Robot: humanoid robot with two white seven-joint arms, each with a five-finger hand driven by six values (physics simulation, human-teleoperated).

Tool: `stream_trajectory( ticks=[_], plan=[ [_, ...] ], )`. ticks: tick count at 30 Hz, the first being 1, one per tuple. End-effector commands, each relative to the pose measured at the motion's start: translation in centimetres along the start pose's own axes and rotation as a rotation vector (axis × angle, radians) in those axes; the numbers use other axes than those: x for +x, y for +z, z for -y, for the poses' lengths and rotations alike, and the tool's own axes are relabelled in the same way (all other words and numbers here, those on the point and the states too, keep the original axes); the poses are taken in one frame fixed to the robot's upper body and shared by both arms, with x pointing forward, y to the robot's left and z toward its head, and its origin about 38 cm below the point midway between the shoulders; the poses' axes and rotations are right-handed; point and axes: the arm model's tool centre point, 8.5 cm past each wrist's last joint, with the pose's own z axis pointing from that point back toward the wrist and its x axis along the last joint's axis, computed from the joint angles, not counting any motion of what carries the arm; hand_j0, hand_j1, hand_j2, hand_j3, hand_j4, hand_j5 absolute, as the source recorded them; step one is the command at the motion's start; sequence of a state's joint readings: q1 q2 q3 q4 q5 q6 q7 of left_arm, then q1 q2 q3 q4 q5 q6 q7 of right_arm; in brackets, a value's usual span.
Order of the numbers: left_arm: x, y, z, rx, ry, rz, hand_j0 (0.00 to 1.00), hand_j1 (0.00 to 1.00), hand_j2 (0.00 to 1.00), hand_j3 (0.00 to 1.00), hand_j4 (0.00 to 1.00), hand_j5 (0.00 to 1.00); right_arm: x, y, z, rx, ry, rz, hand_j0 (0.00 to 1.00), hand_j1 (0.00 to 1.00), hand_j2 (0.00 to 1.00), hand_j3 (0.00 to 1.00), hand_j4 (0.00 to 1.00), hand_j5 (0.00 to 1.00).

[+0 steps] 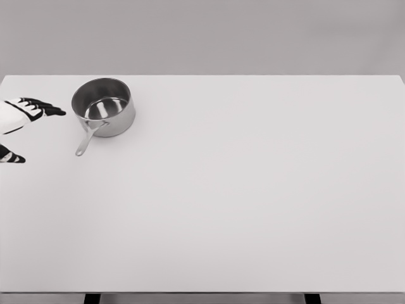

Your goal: Rotate pot handle

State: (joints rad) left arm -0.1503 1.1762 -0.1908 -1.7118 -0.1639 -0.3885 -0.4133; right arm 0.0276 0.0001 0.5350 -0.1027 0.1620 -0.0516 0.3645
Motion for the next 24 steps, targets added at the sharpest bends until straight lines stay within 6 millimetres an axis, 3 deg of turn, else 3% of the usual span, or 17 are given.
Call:
stream_trajectory(
  ticks=[1, 7, 13, 15, 16, 19, 20, 24],
  plan=[
    [0.1, -0.1, 0.1, -0.001, 0.002, 0.008, 1.00, 1.00, 1.00, 1.00, 1.00, 1.00, -0.1, 0.0, 0.0, -0.001, -0.003, -0.002, 1.00, 1.00, 1.00, 1.00, 1.00, 1.00],
    [0.4, -0.4, 0.3, -0.021, 0.003, 0.023, 1.00, 1.00, 1.00, 1.00, 1.00, 1.00, -0.6, -0.1, -0.4, 0.007, -0.004, -0.010, 1.00, 1.00, 1.00, 1.00, 1.00, 1.00],
    [1.0, -1.3, -1.4, -0.040, -0.027, 0.054, 1.00, 1.00, 1.00, 1.00, 1.00, 1.00, -0.6, -0.1, -0.4, 0.007, -0.004, -0.010, 1.00, 1.00, 1.00, 1.00, 1.00, 1.00],
    [2.6, -4.3, -1.1, -0.112, -0.056, 0.135, 1.00, 1.00, 1.00, 1.00, 1.00, 1.00, -0.6, -0.1, -0.4, 0.007, -0.004, -0.010, 1.00, 1.00, 1.00, 1.00, 1.00, 1.00],
    [4.2, -6.0, -0.6, -0.157, -0.084, 0.210, 1.00, 1.00, 1.00, 1.00, 1.00, 1.00, -0.6, -0.1, -0.4, 0.007, -0.004, -0.010, 1.00, 1.00, 1.00, 1.00, 1.00, 1.00],
    [10.6, -11.6, -2.4, -0.135, -0.188, 0.464, 1.00, 1.00, 1.00, 1.00, 1.00, 1.00, -0.6, -0.1, -0.4, 0.007, -0.004, -0.010, 1.00, 1.00, 1.00, 1.00, 1.00, 1.00],
    [11.8, -13.0, -2.5, -0.126, -0.189, 0.493, 1.00, 1.00, 1.00, 1.00, 1.00, 1.00, -0.6, -0.1, -0.4, 0.007, -0.004, -0.010, 1.00, 1.00, 1.00, 1.00, 1.00, 1.00],
    [11.2, -14.9, -1.6, -0.146, -0.150, 0.430, 1.00, 1.00, 1.00, 1.00, 1.00, 1.00, -0.6, -0.1, -0.4, 0.007, -0.004, -0.010, 1.00, 1.00, 1.00, 1.00, 1.00, 1.00]
  ],
)
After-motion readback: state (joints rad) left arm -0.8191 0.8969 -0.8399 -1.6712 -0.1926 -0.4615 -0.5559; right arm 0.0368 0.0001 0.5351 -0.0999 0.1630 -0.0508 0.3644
